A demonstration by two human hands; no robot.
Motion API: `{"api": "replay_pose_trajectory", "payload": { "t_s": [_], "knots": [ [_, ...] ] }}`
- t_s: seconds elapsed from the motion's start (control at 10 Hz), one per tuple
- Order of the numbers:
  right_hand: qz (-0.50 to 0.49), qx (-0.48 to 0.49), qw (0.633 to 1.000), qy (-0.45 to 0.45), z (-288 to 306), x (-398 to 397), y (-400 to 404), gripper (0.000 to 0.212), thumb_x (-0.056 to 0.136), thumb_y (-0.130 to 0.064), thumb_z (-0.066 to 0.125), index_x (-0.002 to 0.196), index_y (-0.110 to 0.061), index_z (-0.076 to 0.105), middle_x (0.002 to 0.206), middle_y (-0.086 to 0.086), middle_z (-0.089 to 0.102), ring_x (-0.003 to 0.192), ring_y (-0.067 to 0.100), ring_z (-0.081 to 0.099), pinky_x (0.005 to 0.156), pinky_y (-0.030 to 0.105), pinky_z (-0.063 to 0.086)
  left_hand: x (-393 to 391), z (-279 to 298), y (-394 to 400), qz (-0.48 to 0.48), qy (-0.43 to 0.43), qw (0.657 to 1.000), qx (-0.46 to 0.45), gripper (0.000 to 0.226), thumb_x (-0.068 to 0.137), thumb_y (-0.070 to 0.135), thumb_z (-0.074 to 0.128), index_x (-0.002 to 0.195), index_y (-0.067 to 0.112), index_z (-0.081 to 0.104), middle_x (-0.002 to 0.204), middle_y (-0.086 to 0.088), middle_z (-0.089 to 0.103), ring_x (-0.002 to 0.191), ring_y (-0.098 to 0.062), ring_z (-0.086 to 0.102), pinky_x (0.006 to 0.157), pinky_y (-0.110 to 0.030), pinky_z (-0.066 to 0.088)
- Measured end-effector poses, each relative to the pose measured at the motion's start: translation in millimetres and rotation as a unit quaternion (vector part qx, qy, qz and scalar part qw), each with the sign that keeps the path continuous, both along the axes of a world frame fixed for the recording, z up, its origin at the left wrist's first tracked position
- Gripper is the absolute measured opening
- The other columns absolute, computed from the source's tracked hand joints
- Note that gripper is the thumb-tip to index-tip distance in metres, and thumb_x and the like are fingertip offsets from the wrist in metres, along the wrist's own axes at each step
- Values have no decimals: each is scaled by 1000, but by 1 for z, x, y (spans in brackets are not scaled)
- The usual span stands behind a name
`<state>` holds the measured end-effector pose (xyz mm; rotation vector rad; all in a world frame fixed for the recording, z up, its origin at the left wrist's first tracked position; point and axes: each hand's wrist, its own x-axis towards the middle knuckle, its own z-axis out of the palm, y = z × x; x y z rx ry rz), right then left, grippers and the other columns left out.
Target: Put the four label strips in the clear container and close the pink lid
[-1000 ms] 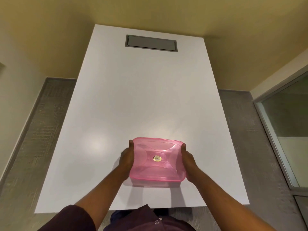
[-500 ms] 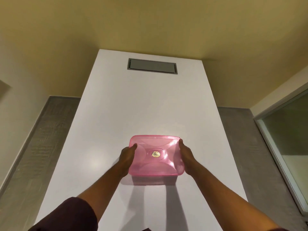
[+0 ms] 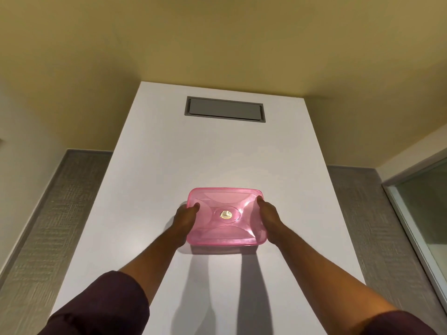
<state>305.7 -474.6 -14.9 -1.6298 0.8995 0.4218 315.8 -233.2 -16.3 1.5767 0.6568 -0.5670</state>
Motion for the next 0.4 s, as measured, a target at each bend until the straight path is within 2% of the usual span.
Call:
{"api": "replay_pose_trajectory", "payload": {
  "t_s": [0.1, 0.3, 0.4],
  "knots": [
    [1, -3, 1000, 7, -6, 5, 0, 57, 106, -49, 40, 140, -5, 52, 136, 17, 58, 122, 37, 56, 108, 50, 46, 5, -5, 0, 0, 10, 1000, 0, 47, 102, 31, 50, 143, 10, 49, 138, -13, 58, 126, -35, 54, 109, -48, 44],
    [14, -35, 999, 7, -5, 5, 4, 62, 103, -56, 43, 137, -6, 56, 135, 15, 61, 122, 36, 58, 109, 50, 46, 3, -7, 4, -30, 6, 999, -19, 42, 97, 33, 60, 133, 12, 58, 124, -14, 67, 107, -33, 64, 89, -42, 55],
    [38, -106, 994, 1, -4, -5, 7, 65, 102, -57, 39, 144, -8, 50, 142, 16, 57, 127, 36, 55, 110, 48, 45, -3, -6, 5, -52, -6, 999, 12, 48, 98, 37, 57, 139, 12, 52, 130, -14, 64, 115, -35, 62, 98, -46, 53]
  ]
}}
